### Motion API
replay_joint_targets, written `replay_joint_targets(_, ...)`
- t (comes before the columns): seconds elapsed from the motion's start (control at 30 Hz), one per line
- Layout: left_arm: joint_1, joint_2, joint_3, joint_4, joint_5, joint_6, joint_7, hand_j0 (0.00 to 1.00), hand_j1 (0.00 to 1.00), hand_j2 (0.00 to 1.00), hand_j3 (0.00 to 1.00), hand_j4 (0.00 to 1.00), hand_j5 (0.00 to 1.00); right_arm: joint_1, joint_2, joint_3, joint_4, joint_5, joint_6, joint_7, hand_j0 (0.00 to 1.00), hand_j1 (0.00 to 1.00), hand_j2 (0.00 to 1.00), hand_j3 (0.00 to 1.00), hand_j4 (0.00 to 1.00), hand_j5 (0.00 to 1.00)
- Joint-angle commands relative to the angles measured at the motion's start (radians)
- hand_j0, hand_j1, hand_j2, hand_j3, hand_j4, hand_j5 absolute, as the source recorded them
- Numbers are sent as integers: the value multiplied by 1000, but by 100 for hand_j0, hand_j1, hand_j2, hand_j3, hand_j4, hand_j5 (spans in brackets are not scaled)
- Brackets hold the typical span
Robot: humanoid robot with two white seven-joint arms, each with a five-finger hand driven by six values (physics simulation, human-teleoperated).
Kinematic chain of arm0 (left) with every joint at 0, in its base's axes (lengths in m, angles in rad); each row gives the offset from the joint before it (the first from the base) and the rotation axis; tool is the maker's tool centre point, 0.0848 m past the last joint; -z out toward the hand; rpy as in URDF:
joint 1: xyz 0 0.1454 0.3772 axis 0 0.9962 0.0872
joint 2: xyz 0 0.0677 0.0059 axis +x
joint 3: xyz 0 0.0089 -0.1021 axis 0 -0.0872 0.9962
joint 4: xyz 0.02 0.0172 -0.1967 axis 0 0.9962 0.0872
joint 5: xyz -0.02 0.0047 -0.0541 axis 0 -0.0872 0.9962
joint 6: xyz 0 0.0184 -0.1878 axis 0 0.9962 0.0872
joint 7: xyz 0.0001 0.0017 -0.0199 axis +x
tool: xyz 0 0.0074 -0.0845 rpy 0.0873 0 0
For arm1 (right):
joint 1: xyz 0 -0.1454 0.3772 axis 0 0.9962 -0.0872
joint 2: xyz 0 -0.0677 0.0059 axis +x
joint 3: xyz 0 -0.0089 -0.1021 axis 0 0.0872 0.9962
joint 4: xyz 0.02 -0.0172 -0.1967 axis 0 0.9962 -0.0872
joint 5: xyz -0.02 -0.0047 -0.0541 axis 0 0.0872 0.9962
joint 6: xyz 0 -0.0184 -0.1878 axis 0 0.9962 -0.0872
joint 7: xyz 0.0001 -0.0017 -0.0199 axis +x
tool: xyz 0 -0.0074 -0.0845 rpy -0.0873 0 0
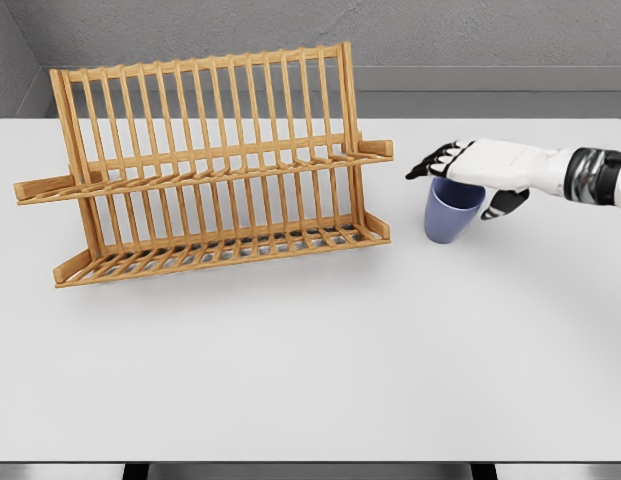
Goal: Right arm put cup on second shelf
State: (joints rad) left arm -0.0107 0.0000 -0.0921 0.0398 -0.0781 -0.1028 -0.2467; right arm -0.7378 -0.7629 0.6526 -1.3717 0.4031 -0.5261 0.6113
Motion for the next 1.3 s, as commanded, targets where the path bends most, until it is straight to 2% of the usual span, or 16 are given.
replay_joint_targets(0.0, 0, 0, 0, -1, 0, 0, 0, 100, 100, 100, 100, 100, 100, 0, 4, 5, 11, -4, 1, 0, 100, 100, 100, 100, 100, 100)
replay_joint_targets(0.47, 0, 0, 0, 0, 0, 0, -2, 100, 100, 100, 100, 100, 100, -2, 8, 25, 39, -4, 5, 0, 100, 100, 100, 100, 100, 100)
replay_joint_targets(0.5, 0, 0, 0, 0, 0, 0, 0, 100, 100, 100, 100, 100, 100, -2, 10, 27, 40, -4, 5, 0, 94, 94, 94, 94, 94, 94)
replay_joint_targets(0.57, 0, 0, 0, 0, 0, 0, -2, 100, 100, 100, 100, 100, 100, -2, 10, 27, 40, -4, 5, 0, 73, 73, 73, 73, 73, 73)
replay_joint_targets(0.63, 0, 0, 0, 0, 0, 0, 0, 100, 100, 100, 100, 100, 100, -3, 10, 27, 37, -4, 5, 0, 67, 67, 67, 67, 67, 67)
replay_joint_targets(1.03, 0, 0, 0, 0, 0, 0, 0, 100, 100, 100, 100, 100, 100, -12, 4, 19, 36, -6, 5, 0, 63, 63, 63, 63, 63, 63)
replay_joint_targets(1.27, 0, 0, 0, 0, 0, 0, 0, 100, 100, 100, 100, 100, 100, -48, 0, 15, 34, -7, 8, 0, 61, 61, 61, 61, 61, 61)
